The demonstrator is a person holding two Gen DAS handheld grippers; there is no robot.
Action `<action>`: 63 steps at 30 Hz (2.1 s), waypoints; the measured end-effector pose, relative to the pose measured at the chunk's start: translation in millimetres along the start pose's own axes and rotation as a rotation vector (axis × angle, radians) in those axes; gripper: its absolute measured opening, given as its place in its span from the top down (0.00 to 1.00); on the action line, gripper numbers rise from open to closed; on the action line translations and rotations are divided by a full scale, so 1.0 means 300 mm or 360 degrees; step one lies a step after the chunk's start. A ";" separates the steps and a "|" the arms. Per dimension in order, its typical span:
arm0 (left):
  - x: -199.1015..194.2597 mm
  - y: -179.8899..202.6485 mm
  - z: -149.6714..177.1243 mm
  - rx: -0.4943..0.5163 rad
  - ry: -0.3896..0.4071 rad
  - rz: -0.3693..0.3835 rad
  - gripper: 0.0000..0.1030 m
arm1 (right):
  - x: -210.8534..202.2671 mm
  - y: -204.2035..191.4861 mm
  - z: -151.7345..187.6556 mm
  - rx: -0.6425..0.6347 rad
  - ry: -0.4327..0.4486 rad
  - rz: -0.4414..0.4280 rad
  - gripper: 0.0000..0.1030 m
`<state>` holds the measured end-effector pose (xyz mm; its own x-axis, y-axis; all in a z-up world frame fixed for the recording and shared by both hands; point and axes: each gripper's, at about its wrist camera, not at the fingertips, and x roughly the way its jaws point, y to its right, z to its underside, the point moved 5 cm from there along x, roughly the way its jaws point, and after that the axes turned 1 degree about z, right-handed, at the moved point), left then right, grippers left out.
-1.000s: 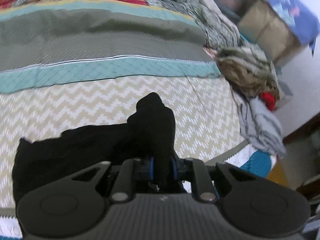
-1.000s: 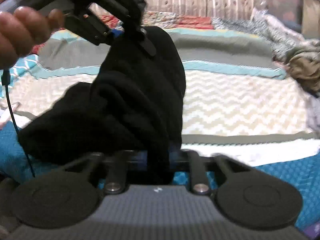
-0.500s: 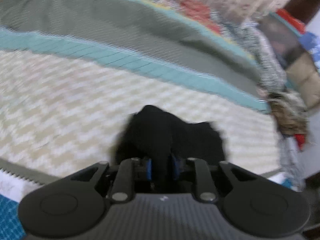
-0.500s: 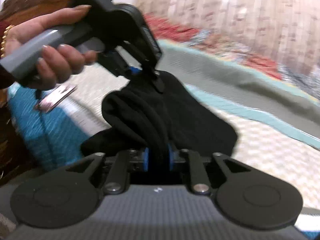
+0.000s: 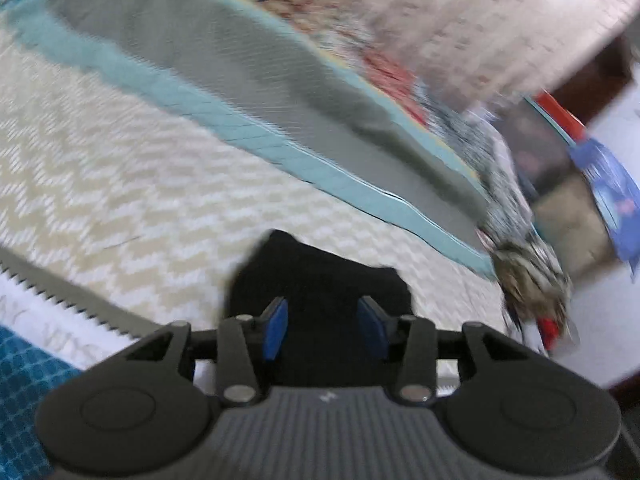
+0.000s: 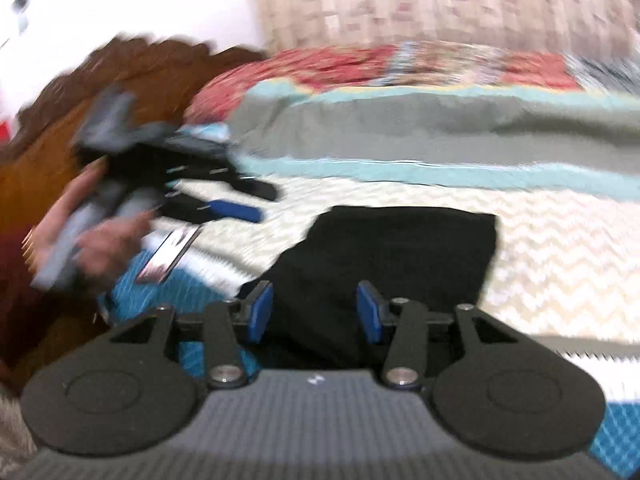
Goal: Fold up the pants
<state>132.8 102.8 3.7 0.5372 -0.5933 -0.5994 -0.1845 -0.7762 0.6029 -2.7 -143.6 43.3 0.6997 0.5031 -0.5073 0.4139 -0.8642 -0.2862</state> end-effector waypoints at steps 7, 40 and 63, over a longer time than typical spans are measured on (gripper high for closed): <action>0.143 0.018 0.177 0.0203 -0.0322 -0.0131 0.74 | 0.121 0.096 0.081 0.0326 -0.0246 0.0108 0.73; -0.094 0.110 0.279 0.0377 0.0004 -0.0660 0.25 | -0.018 0.110 0.194 0.0693 -0.0219 0.0233 0.47; -0.166 0.125 0.351 0.0379 0.0124 -0.0916 0.00 | -0.076 0.075 0.224 0.0791 -0.0241 0.0260 0.20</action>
<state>12.5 80.6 0.7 0.6620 -0.0556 -0.7475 -0.0213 -0.9982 0.0554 -48.4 -175.1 -6.1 0.6249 0.3867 -0.6782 -0.0439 -0.8499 -0.5250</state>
